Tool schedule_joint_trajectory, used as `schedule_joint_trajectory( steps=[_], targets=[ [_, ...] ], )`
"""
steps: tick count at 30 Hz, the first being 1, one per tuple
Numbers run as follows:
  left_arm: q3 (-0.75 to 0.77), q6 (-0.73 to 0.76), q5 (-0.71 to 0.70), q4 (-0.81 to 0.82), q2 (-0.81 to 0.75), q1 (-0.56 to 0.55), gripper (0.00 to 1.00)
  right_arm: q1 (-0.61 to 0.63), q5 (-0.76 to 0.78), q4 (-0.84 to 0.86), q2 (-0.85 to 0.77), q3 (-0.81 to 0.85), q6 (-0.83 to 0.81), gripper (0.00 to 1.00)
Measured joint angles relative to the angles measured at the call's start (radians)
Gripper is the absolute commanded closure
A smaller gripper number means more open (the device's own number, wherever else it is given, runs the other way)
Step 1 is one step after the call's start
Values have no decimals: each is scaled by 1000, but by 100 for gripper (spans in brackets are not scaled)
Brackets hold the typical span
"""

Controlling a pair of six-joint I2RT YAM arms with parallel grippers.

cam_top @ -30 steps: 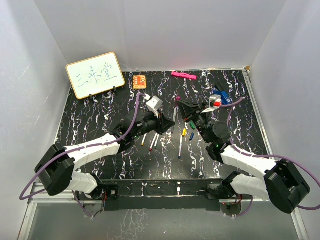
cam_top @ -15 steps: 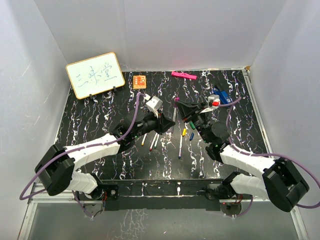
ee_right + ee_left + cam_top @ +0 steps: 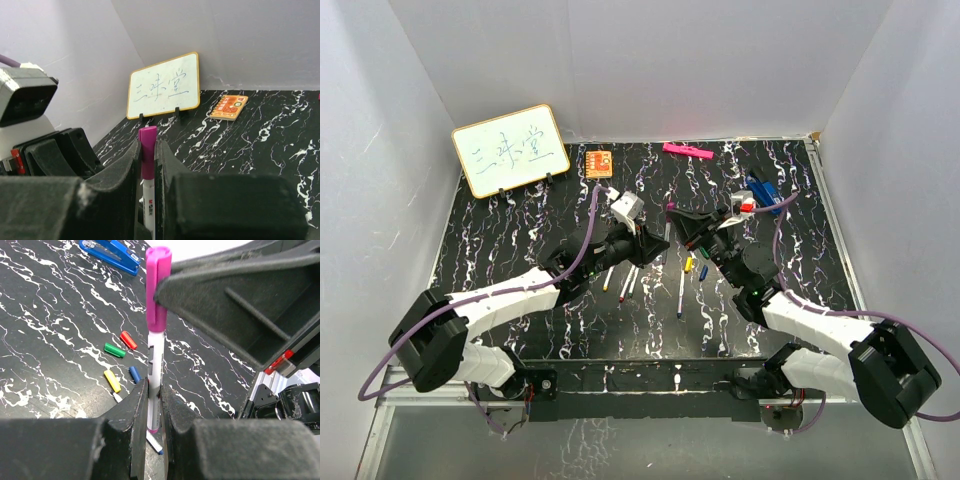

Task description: Insert the pens into the pen caps

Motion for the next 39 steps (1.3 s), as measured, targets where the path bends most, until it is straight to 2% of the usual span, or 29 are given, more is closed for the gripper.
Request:
schedule_joint_trajectory(
  steps=[8, 17, 25, 39],
  targets=[
    [-2, -5, -3, 0, -30, -4, 100, -5, -59, -1, -14, -8, 18, 100],
    [-66, -11, -14, 23, -148, -4, 100, -9, -202, 62, 61, 60, 62, 100],
    [-74, -8, -36, 30, -179, -4, 100, -9, -270, 70, 84, 98, 68, 100],
    [-108, 38, -100, 35, -216, -7, 100, -10, -293, 28, 83, 110, 56, 100]
  ],
)
